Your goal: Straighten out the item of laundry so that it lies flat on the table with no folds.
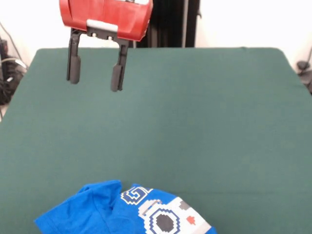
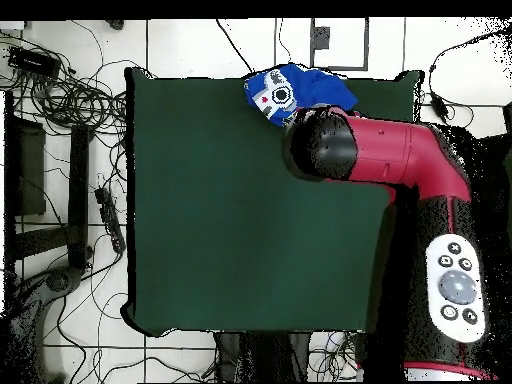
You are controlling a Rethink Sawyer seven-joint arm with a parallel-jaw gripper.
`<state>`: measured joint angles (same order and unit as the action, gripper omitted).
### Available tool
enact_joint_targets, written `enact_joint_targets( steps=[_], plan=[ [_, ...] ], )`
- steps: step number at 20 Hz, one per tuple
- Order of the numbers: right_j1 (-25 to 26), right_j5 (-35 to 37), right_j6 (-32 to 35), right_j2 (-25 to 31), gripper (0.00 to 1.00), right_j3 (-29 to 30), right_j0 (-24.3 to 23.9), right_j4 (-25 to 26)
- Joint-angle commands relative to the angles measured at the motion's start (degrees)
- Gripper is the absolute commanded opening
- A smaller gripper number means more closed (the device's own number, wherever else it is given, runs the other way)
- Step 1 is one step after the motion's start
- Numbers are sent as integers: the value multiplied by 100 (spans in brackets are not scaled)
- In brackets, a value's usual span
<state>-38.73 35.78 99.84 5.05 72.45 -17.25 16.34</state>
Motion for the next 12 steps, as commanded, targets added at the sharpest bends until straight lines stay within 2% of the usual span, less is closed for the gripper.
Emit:
enact_joint_targets(
  steps=[1,5,12],
  plan=[
    [103,1648,-456,329,100,-88,-205,-165],
    [536,1689,-455,430,100,-518,-167,-63],
    [1529,1897,-626,671,100,-1859,4,207]
  ],
)
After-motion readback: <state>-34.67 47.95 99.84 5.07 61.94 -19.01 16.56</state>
